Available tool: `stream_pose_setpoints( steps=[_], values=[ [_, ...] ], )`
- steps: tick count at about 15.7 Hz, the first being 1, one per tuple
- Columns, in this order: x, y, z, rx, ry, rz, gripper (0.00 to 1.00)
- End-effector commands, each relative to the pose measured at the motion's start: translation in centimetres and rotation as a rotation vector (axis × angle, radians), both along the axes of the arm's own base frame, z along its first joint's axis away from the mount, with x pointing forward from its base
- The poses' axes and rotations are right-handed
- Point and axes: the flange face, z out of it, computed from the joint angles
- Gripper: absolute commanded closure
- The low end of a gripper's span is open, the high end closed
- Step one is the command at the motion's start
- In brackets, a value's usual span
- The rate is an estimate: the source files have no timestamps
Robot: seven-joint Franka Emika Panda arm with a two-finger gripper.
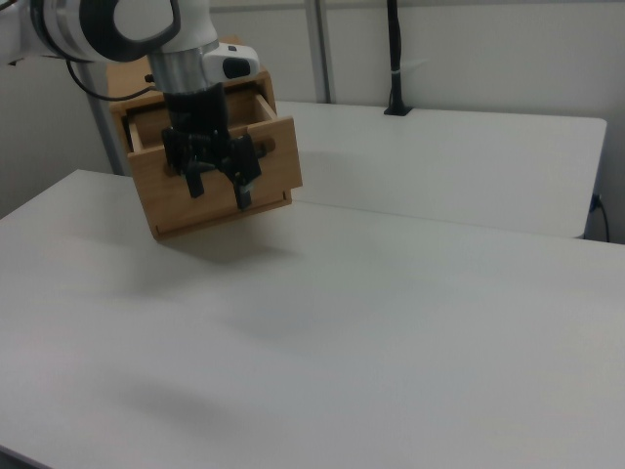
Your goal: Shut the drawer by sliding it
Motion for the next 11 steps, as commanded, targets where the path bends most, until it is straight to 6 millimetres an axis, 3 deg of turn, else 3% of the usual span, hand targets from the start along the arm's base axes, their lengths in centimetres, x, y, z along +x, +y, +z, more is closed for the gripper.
stream_pose_setpoints(
  steps=[1,11],
  values=[
    [-0.83,0.27,-0.06,0.005,0.021,-0.044,0.0],
    [-0.14,1.19,-0.99,0.019,0.028,-0.006,0.0]
  ],
)
